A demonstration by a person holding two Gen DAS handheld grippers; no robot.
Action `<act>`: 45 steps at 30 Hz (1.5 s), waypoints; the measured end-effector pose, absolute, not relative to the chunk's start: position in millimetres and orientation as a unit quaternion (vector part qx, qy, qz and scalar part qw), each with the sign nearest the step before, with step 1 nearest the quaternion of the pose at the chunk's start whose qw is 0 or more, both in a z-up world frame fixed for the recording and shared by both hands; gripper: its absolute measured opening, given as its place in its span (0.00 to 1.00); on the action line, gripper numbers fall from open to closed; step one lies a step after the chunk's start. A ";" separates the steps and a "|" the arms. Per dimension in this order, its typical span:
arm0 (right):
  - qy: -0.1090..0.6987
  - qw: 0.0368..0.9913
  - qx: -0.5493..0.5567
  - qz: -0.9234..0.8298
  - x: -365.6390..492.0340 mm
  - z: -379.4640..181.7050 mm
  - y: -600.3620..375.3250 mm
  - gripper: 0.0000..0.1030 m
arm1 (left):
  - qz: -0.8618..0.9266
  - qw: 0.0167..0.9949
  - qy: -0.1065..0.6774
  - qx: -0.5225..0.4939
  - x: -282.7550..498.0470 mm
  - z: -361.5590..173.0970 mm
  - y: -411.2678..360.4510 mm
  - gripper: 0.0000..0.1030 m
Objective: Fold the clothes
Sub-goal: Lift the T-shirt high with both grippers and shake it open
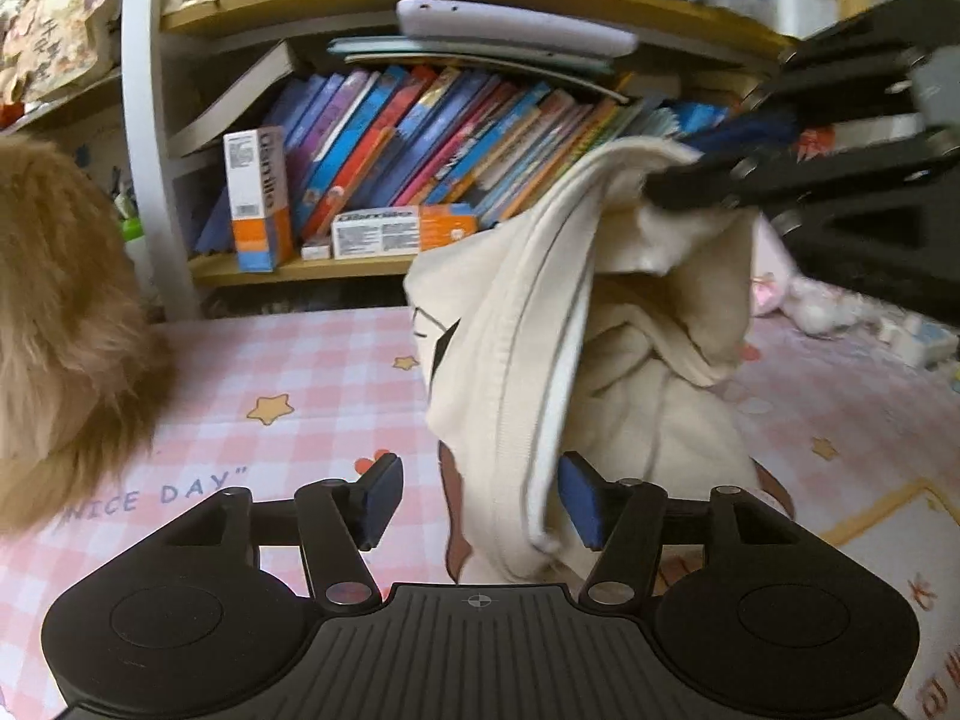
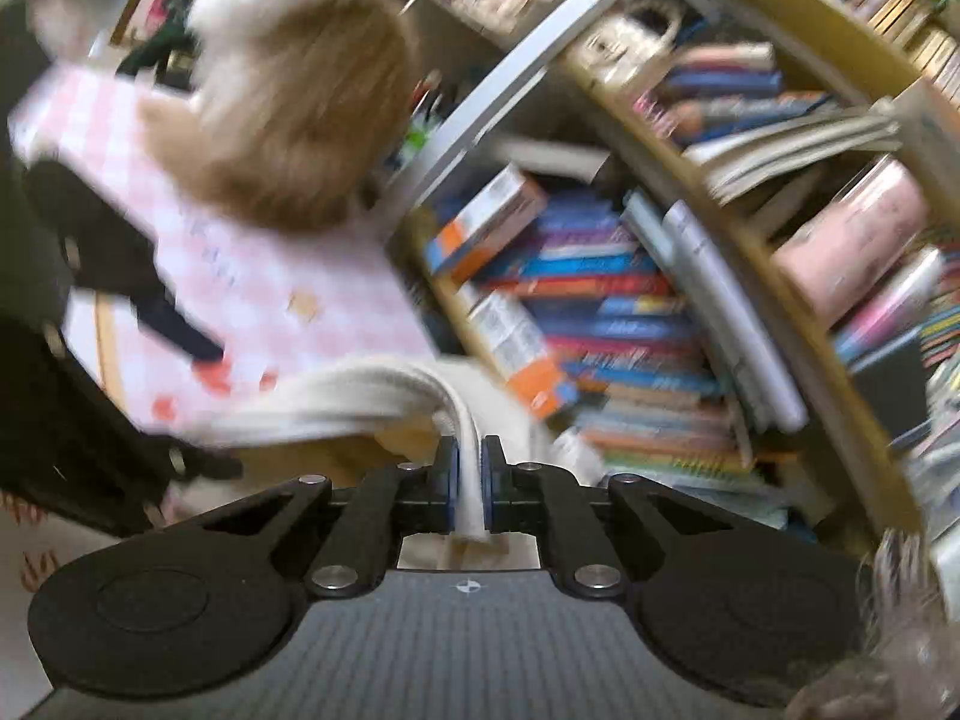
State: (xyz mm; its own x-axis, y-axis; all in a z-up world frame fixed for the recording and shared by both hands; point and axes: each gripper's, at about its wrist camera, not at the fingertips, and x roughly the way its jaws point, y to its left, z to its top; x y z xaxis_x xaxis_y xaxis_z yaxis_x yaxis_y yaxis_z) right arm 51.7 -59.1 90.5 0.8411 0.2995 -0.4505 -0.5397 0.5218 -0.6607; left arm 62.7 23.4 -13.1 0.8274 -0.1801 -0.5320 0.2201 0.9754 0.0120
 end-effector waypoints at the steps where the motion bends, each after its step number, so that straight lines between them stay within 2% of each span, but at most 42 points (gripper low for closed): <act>1: 0.138 0.860 -0.427 0.243 50.9 92.1 -57.6 0.07 | -0.102 0.955 0.275 0.035 66.8 -14.4 23.5 0.56; 2: 0.134 0.859 -0.430 0.241 50.4 93.1 -56.4 0.07 | -0.102 0.955 0.276 0.033 70.8 -16.1 23.8 0.54; 4: 0.137 0.859 -0.432 0.237 51.3 90.8 -56.8 0.07 | -0.102 0.955 0.278 0.027 78.5 -18.1 25.5 0.33; 5: 0.140 0.859 -0.432 0.236 51.6 89.4 -57.9 0.07 | -0.102 0.954 0.280 0.018 81.4 -16.8 28.4 0.12; 6: 0.145 0.859 -0.431 0.234 51.5 87.6 -59.7 0.07 | -0.101 0.956 0.276 0.009 82.5 -13.2 31.7 0.07; 12: 0.168 0.865 -0.419 0.218 52.6 75.2 -69.1 0.07 | -0.104 0.975 0.193 -0.031 68.8 34.6 50.1 0.06; 14: 0.169 0.872 -0.408 0.209 52.2 71.7 -69.3 0.18 | -0.115 0.979 0.163 -0.029 59.7 52.7 49.1 0.06; 15: 0.166 0.875 -0.406 0.207 51.0 69.5 -68.4 0.42 | -0.122 0.981 0.150 -0.026 54.2 60.7 46.9 0.06; 16: 0.159 0.877 -0.405 0.205 49.4 67.2 -67.1 0.59 | -0.128 0.982 0.139 -0.023 48.3 68.3 44.2 0.06; 17: 0.154 0.877 -0.406 0.207 48.5 64.8 -65.5 0.62 | -0.135 0.982 0.128 -0.020 43.0 75.7 42.0 0.06; 20: 0.158 0.872 -0.414 0.210 52.2 54.2 -58.6 0.61 | -0.149 0.984 0.099 -0.013 27.2 95.7 38.8 0.06; 21: 0.158 0.872 -0.416 0.206 55.1 50.5 -58.6 0.56 | -0.150 0.984 0.092 -0.008 23.1 100.7 38.9 0.06; 22: 0.158 0.872 -0.417 0.202 58.0 46.8 -58.6 0.32 | -0.149 0.985 0.087 -0.003 19.4 105.9 40.2 0.06; 23: 0.158 0.874 -0.415 0.198 60.8 45.2 -59.9 0.14 | -0.145 0.986 0.085 0.002 16.6 110.1 42.4 0.06; 25: 0.153 0.892 -0.384 0.184 65.3 54.6 -70.8 0.07 | -0.130 0.988 0.081 0.009 11.3 116.6 47.9 0.06; 29: 0.089 0.924 -0.341 0.148 50.6 98.7 -97.8 0.06 | -0.099 0.993 0.060 0.018 -3.6 128.5 53.5 0.06; 34: 0.009 0.932 -0.334 0.140 4.7 154.4 -119.9 0.06 | -0.074 0.997 -0.008 0.028 -36.3 160.3 53.9 0.06; 39: -0.002 0.923 -0.326 0.203 -47.6 195.9 -130.2 0.07 | -0.058 0.994 -0.092 0.005 -68.9 210.2 52.7 0.06; 41: 0.005 0.919 -0.325 0.222 -64.0 201.4 -135.8 0.11 | -0.065 0.989 -0.129 0.009 -86.7 229.2 44.5 0.06; 43: 0.009 0.919 -0.316 0.237 -76.0 205.3 -141.2 0.14 | -0.072 0.987 -0.146 0.015 -100.1 238.4 35.6 0.06; 45: -0.001 0.923 -0.299 0.243 -84.1 209.8 -143.4 0.12 | -0.067 0.987 -0.145 0.017 -107.9 238.9 29.6 0.06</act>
